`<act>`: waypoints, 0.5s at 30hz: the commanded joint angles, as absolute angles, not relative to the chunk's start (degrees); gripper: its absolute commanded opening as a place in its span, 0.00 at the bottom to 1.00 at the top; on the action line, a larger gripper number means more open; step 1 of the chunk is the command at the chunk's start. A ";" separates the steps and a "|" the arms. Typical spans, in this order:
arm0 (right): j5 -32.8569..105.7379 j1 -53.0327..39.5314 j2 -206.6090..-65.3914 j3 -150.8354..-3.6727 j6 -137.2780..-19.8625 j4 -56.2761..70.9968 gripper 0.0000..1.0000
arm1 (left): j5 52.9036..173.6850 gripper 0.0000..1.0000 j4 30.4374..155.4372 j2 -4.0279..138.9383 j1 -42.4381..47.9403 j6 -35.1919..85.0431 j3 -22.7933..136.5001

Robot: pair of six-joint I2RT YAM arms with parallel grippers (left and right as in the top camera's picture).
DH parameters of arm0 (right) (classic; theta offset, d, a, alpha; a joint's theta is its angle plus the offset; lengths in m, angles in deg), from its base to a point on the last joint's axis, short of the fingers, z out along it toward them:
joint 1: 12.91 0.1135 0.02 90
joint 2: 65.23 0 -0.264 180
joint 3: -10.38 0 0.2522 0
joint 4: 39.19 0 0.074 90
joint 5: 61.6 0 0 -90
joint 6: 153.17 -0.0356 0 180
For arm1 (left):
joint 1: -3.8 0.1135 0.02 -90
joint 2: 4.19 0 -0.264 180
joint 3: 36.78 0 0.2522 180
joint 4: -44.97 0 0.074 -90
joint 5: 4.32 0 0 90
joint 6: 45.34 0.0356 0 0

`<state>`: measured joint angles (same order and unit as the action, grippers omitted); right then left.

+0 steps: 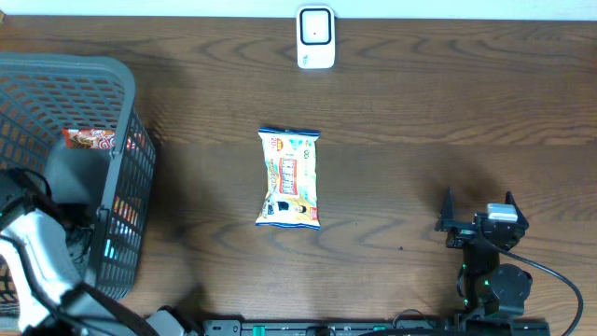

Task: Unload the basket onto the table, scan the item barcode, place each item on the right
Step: 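Reach into the basket and grasp the green wet-wipes pack with left gripper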

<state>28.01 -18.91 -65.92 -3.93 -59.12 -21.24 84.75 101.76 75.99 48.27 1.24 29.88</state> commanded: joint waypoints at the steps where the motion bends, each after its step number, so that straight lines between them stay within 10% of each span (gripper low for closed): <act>1: 28.36 -19.26 -65.61 -3.69 -58.37 -21.17 0.99 | 85.27 0.08 101.80 70.13 48.36 1.57 32.00; 15: 28.36 -19.26 -65.61 -3.69 -58.37 -21.17 0.99 | 89.75 0.07 99.72 53.06 48.36 1.57 33.14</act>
<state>28.01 -18.89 -65.92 -3.93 -59.12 -21.24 86.67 99.96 56.76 48.27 1.22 30.60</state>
